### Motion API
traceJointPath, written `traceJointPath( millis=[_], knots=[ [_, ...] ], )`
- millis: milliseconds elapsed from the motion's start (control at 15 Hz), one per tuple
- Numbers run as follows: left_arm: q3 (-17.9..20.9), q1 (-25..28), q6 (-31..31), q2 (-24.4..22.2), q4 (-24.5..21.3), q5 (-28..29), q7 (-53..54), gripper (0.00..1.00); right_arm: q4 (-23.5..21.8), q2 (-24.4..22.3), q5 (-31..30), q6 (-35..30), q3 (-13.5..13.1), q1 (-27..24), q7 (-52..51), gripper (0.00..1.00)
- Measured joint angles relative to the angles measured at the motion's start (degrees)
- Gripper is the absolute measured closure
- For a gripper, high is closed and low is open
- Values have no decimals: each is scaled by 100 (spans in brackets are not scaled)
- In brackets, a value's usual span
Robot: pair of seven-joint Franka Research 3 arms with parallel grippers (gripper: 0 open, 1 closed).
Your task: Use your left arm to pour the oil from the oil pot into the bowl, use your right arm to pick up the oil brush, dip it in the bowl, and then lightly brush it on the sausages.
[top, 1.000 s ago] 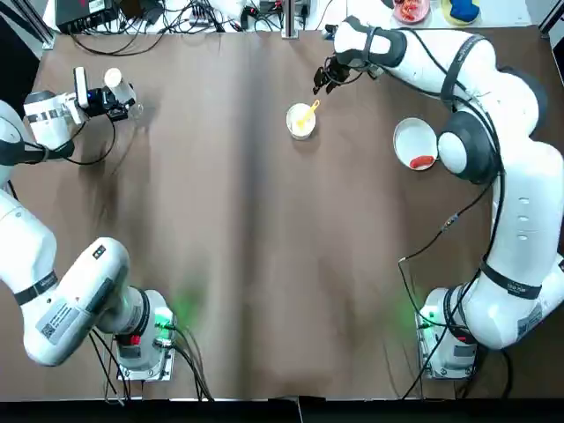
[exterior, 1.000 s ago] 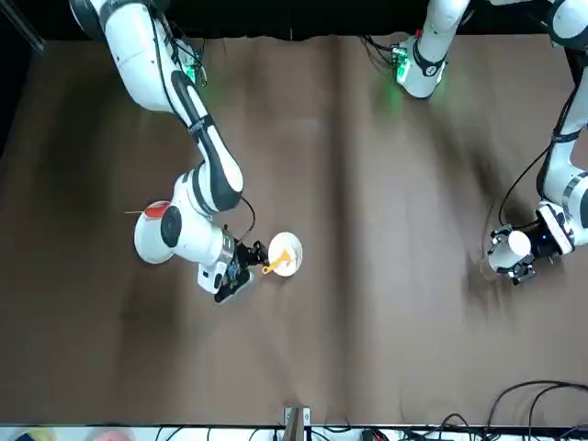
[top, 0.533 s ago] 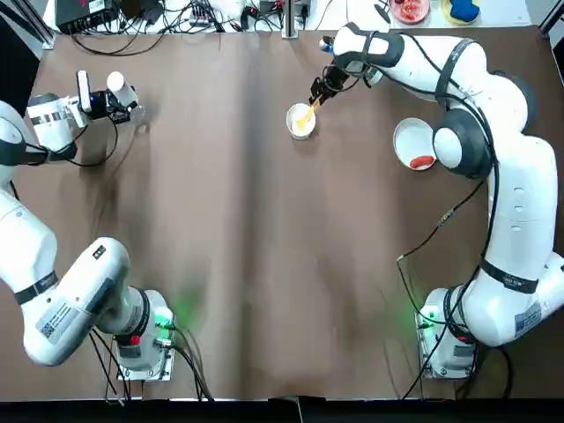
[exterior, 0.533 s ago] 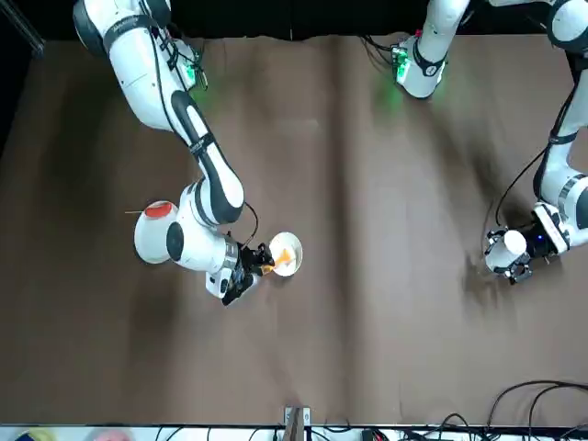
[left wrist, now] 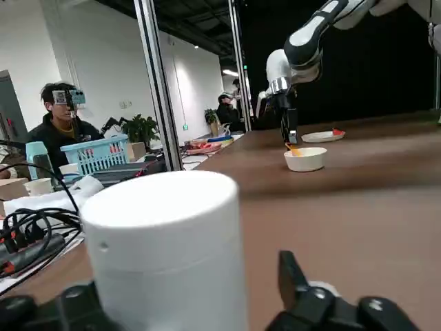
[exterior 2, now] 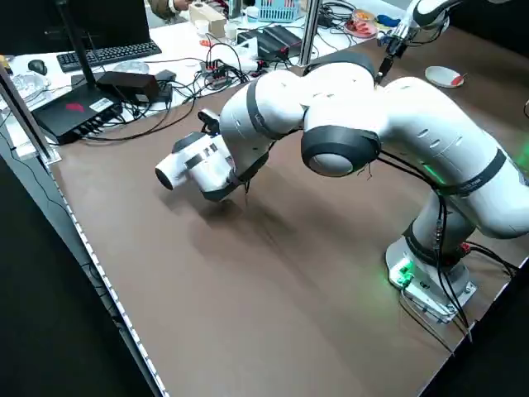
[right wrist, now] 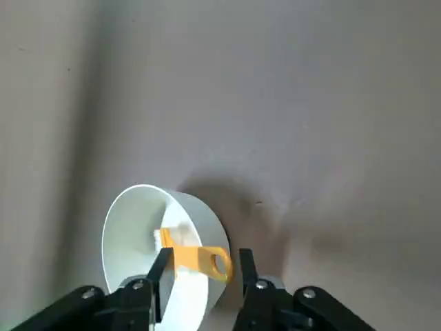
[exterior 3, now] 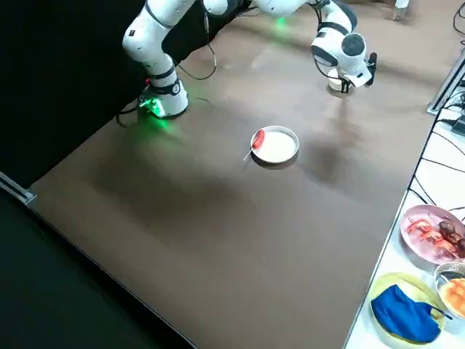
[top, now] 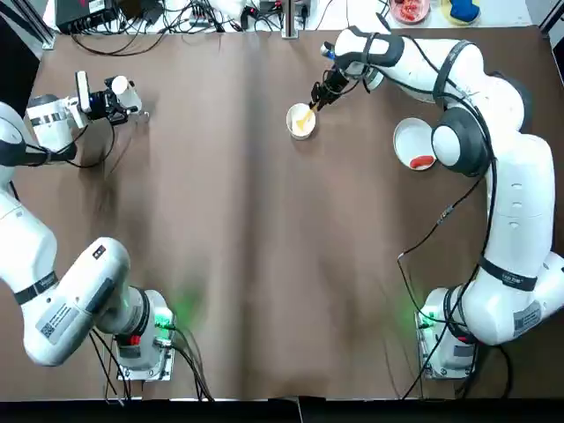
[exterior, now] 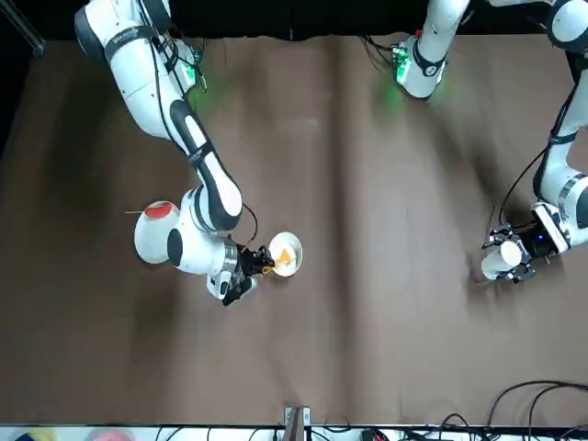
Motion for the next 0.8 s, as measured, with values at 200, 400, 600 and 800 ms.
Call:
traceJointPath(
  millis=[200, 400, 600, 800],
  knots=[
    [0, 1, -1, 0, 8, -1, -4, 1, 0, 3, 5, -1, 5, -2, -1, 66],
    [4, 6, 0, -19, 48, -1, -6, 1, 1, 4, 8, -2, 5, -6, -2, 70],
    [116, 11, 0, -217, 99, 0, -80, 1, 1, 4, 14, -3, 5, -8, -3, 81],
    [279, 25, 0, -388, 102, 312, -133, 1, 21, 2, 68, -15, 18, -12, -4, 89]
  ],
)
